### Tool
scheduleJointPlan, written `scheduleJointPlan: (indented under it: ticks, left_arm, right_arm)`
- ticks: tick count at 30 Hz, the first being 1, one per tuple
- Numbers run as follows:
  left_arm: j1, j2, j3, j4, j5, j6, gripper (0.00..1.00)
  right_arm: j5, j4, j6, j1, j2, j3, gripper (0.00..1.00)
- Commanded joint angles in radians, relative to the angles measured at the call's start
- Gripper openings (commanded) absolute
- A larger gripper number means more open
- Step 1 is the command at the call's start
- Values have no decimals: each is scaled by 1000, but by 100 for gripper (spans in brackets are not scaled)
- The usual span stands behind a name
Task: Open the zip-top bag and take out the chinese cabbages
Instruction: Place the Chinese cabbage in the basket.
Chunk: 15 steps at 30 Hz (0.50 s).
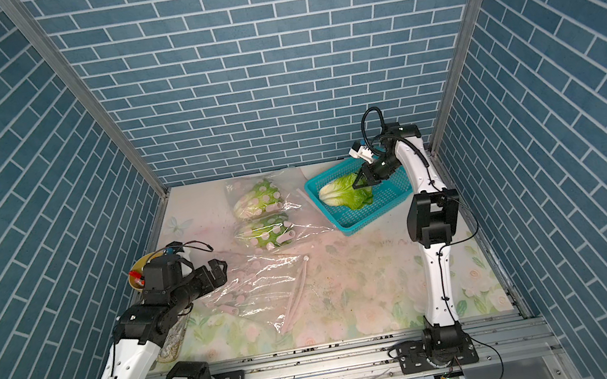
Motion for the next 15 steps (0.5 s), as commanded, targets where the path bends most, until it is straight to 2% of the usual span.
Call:
scheduleJointPlan:
  ticks: [1, 5, 6, 8, 11, 13, 15]
  left_arm:
    - [-5, 14, 33, 38, 60, 41, 100]
    - [-26, 39, 45, 41, 66, 48, 100]
    - [-32, 43, 47, 41, 65, 48, 100]
    - [-50, 49, 48, 41, 64, 53, 100]
    - [-87, 55, 55, 39, 61, 66, 100]
    - [-113, 60, 62, 39, 60, 79, 100]
    - [-140, 70, 67, 42, 58, 91, 100]
  right_arm:
    - [-9, -18, -66, 18, 45, 66, 0]
    - [68, 74, -9, 36, 86, 94, 0]
    - [86, 94, -7, 44, 92, 97, 5]
    - [131, 140, 8, 57, 102, 97, 8]
    - [227, 208, 37, 73, 116, 95, 19]
    - [303, 263, 64, 81, 124, 87, 35]
    - [384, 325, 86, 91, 128, 72, 46]
